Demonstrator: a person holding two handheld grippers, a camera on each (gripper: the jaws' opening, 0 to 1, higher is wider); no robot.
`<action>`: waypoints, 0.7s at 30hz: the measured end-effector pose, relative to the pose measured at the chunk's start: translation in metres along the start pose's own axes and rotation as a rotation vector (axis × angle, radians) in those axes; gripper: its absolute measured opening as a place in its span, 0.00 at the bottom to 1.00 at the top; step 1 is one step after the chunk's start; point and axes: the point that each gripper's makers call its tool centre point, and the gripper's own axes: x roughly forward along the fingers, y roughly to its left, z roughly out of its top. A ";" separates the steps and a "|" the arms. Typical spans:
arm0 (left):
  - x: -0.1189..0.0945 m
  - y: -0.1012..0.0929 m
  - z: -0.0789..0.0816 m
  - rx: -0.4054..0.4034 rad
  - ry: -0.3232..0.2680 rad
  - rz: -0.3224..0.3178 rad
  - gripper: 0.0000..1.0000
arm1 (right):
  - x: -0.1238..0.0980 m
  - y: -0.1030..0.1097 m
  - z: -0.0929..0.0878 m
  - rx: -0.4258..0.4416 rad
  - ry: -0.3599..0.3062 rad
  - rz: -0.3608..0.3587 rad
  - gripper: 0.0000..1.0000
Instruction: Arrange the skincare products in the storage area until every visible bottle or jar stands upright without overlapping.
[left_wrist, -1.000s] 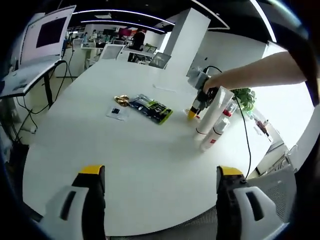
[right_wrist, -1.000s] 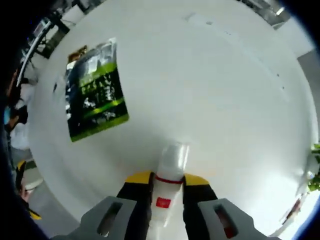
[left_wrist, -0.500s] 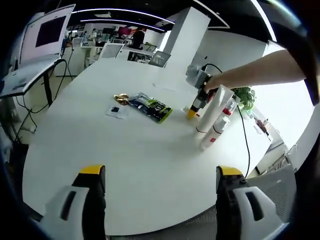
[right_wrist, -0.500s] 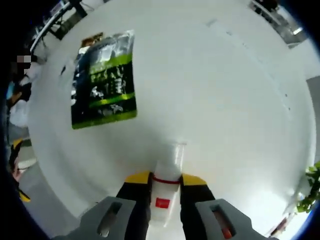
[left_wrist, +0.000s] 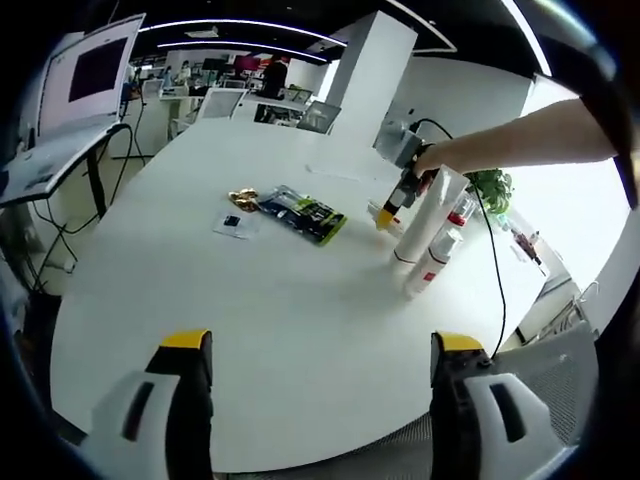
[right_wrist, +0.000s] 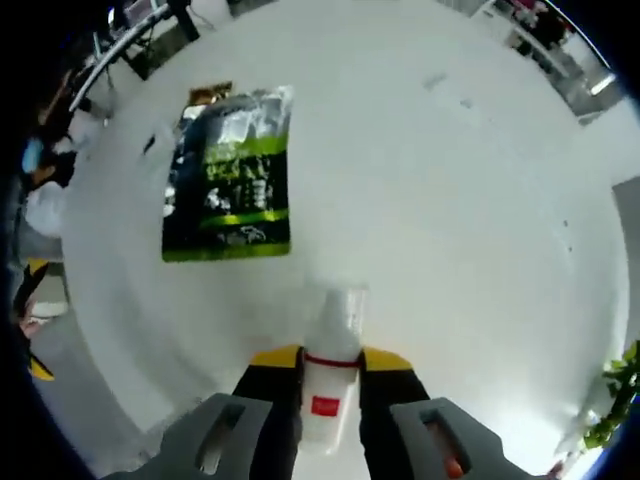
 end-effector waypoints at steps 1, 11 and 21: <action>0.000 0.000 0.000 0.002 0.000 0.001 0.85 | -0.002 -0.001 0.001 0.000 -0.007 -0.001 0.13; 0.002 -0.006 -0.001 0.042 0.009 -0.013 0.85 | -0.040 -0.033 -0.003 0.030 -0.141 -0.051 0.13; 0.003 -0.016 0.001 0.102 0.007 -0.038 0.86 | -0.080 -0.060 -0.030 0.136 -0.269 -0.099 0.13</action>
